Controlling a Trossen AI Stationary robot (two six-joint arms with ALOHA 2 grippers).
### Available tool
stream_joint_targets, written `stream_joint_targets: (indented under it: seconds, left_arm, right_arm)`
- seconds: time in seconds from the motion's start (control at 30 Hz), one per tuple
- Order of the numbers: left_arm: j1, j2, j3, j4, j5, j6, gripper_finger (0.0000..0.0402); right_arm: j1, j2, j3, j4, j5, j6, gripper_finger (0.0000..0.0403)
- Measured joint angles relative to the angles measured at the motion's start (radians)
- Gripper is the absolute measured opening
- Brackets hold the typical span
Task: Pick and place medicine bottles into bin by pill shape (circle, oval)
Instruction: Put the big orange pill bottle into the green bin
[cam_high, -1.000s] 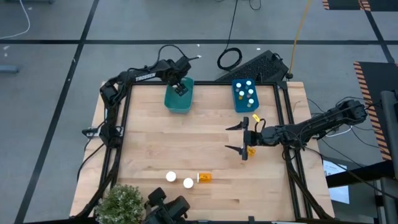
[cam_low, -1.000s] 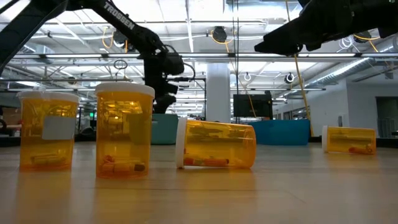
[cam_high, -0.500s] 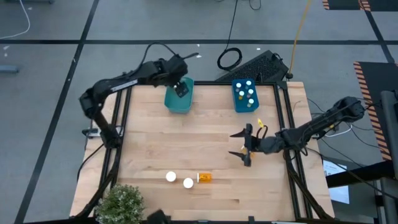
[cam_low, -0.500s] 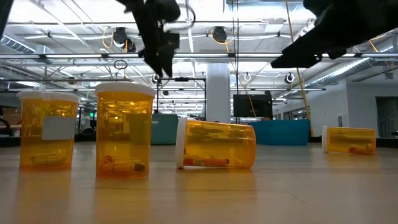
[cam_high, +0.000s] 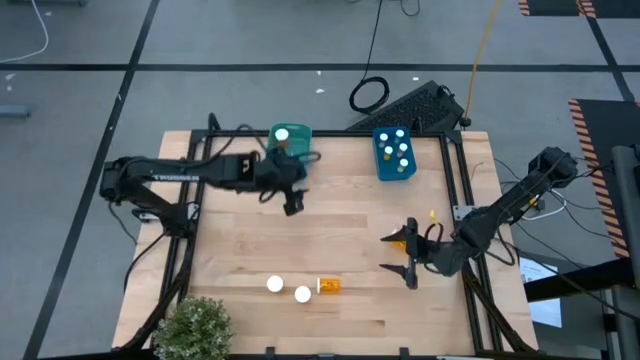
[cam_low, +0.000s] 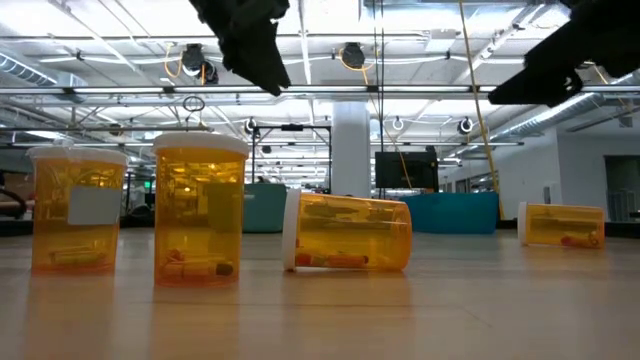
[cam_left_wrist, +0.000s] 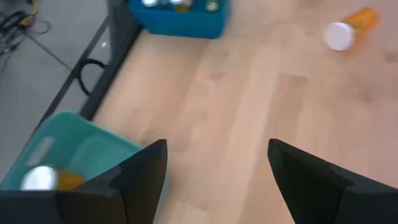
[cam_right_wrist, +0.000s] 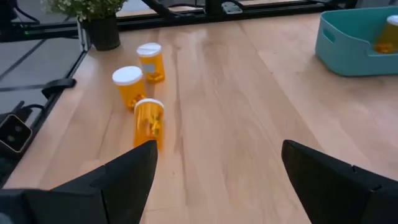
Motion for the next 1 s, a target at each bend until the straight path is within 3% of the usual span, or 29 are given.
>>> stream_joint_targets:
  seconds: [0.23, 0.4, 0.6, 0.77, 1.0]
  left_arm:
    - [-0.147, -0.002, -0.048, 0.058, -0.029, -0.088, 0.0278]
    - [-0.257, -0.001, -0.06, 0.062, -0.121, -0.172, 0.0278]
    - [-0.36, 0.01, -0.06, 0.094, -0.16, -0.215, 0.0278]
    - [-0.393, 0.008, -0.06, 0.114, -0.203, -0.219, 0.0278]
    - [-0.391, 0.009, -0.06, 0.116, -0.203, -0.198, 0.0278]
  right_arm:
    - [0.111, 0.0, 0.012, -0.049, 0.058, 0.131, 0.0336]
    - [0.184, 0.007, 0.012, -0.084, 0.071, 0.207, 0.0336]
    - [0.209, 0.072, 0.013, -0.183, 0.112, 0.27, 0.0336]
    - [0.203, 0.135, 0.013, -0.252, 0.136, 0.284, 0.0336]
    - [0.202, 0.129, 0.013, -0.534, 0.139, 0.535, 0.0336]
